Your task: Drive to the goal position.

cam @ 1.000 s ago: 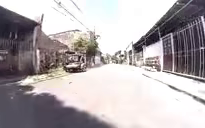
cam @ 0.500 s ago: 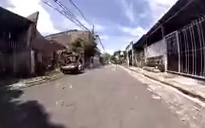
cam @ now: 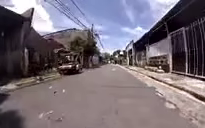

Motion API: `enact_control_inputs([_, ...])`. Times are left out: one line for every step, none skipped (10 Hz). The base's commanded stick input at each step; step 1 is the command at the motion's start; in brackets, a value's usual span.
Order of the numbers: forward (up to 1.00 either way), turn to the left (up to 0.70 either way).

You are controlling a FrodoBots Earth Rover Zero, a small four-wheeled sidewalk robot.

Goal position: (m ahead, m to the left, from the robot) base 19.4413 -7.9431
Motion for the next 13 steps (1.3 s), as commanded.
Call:
enact_control_inputs([0.85,0.0])
enact_control_inputs([0.85,0.0])
enact_control_inputs([0.85,0.0])
enact_control_inputs([0.85,-0.34])
enact_control_inputs([0.85,-0.34])
enact_control_inputs([0.85,-0.34])
enact_control_inputs([0.85,0.0])
enact_control_inputs([0.85,0.0])
enact_control_inputs([0.85,0.0])
enact_control_inputs([0.85,0.0])
enact_control_inputs([0.85,0.0])
enact_control_inputs([0.85,0.0])
enact_control_inputs([0.85,0.0])
